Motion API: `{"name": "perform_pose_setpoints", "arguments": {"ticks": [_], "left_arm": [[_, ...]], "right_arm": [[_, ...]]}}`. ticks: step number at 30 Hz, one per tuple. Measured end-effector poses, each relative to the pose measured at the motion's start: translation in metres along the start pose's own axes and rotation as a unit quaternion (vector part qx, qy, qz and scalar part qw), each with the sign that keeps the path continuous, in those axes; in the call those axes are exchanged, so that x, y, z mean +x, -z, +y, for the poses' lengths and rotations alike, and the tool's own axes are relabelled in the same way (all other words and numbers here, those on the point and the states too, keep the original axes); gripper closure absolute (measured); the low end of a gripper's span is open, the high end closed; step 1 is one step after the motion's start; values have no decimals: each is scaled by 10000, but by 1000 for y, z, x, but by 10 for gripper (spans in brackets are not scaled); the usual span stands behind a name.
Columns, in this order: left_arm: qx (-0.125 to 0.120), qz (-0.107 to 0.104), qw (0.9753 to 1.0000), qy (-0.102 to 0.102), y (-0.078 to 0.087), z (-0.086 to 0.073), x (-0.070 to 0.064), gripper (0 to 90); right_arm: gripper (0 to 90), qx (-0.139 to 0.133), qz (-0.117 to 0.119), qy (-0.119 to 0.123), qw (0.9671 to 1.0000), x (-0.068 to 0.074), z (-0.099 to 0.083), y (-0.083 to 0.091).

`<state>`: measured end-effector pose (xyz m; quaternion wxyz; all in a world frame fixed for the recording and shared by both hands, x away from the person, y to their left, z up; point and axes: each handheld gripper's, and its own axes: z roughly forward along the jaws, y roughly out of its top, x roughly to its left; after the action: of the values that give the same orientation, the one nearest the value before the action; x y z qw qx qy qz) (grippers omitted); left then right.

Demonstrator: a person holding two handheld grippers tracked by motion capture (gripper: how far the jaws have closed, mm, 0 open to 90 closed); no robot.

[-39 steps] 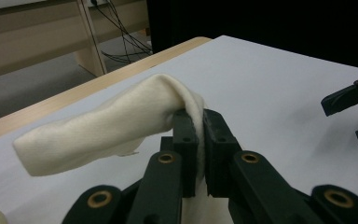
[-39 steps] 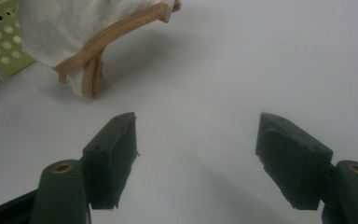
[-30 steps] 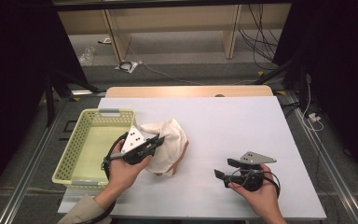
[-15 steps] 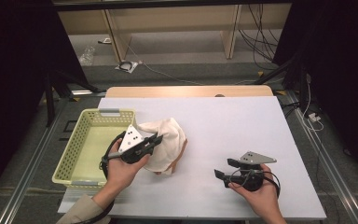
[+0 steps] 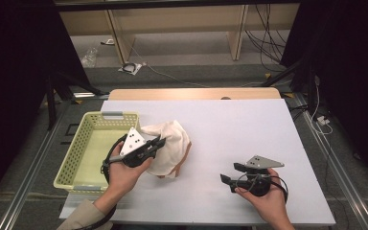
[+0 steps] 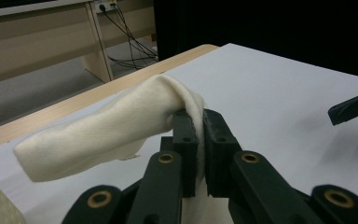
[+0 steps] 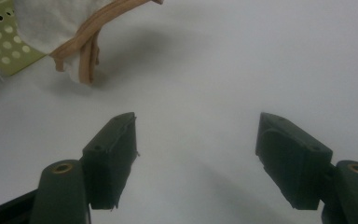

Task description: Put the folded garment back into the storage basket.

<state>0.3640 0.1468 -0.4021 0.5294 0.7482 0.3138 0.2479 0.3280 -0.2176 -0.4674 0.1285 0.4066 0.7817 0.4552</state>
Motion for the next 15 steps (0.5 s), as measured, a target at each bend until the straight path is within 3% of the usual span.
{"name": "perform_pose_setpoints", "arguments": {"ticks": [15], "left_arm": [[-50, 38, 10000, 23, 2, 1, 2, 843]], "right_arm": [[298, -31, 19, -13, 10000, 0, 0, -1]]}}
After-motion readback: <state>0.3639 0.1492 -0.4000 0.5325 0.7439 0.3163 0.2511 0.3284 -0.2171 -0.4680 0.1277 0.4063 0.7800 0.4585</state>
